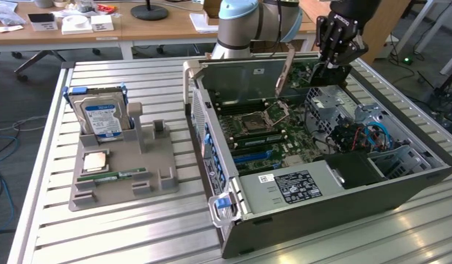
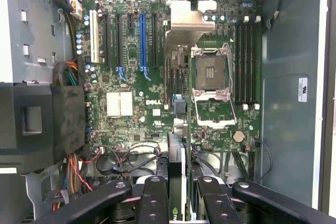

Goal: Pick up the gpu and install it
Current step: 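Insert the gpu into the slot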

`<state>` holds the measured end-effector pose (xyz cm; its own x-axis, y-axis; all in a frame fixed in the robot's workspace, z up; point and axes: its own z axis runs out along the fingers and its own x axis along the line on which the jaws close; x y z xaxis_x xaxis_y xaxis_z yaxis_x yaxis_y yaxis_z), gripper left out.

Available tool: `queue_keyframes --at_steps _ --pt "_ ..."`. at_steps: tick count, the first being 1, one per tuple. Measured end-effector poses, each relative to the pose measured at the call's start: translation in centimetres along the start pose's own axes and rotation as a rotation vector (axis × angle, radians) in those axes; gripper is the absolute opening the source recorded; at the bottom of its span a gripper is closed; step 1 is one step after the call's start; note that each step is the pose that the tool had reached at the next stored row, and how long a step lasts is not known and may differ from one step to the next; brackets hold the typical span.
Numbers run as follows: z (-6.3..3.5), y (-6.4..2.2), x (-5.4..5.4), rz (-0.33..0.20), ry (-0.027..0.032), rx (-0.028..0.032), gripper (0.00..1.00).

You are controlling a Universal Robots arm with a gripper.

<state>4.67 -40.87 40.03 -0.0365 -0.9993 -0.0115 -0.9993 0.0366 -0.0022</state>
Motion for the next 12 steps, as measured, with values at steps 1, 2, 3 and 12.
queue_keyframes --at_steps 1,2,3,12 --pt "0.0 0.01 0.0 0.0 0.0001 0.0 0.26" --pt "0.0 0.02 0.01 0.0 0.0001 0.0 0.26" --pt "0.0 0.02 0.01 0.0 0.0001 0.0 0.26" --pt "0.32 0.04 0.03 0.0 0.0001 0.0 0.26"
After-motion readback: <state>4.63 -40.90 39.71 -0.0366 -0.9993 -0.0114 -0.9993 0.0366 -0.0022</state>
